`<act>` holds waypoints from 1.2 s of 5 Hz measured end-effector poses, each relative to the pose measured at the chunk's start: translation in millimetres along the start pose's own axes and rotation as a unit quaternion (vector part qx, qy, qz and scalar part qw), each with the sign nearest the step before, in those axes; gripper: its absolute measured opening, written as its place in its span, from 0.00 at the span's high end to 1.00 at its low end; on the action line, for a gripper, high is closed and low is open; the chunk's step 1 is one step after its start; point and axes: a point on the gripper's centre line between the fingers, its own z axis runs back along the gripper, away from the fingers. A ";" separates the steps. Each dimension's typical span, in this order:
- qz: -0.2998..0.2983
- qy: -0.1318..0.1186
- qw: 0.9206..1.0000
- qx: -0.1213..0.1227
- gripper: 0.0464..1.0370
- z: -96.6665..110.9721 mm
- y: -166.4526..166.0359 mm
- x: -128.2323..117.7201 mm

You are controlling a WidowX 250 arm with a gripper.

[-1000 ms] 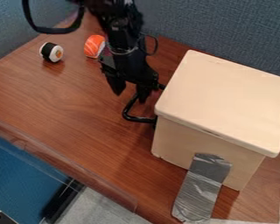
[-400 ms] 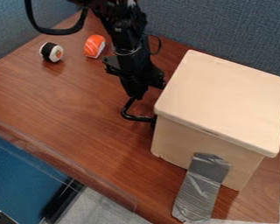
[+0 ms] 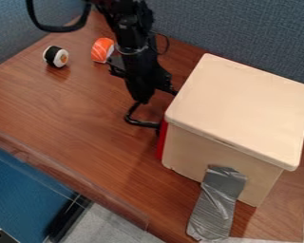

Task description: Open the drawer

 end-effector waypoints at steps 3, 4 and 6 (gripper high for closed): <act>0.019 0.019 1.000 0.012 0.95 3.3 45.2 1.9; 0.024 0.020 0.999 0.014 0.95 5.5 54.8 2.3; 0.044 0.023 0.999 0.019 0.95 13.2 78.6 4.8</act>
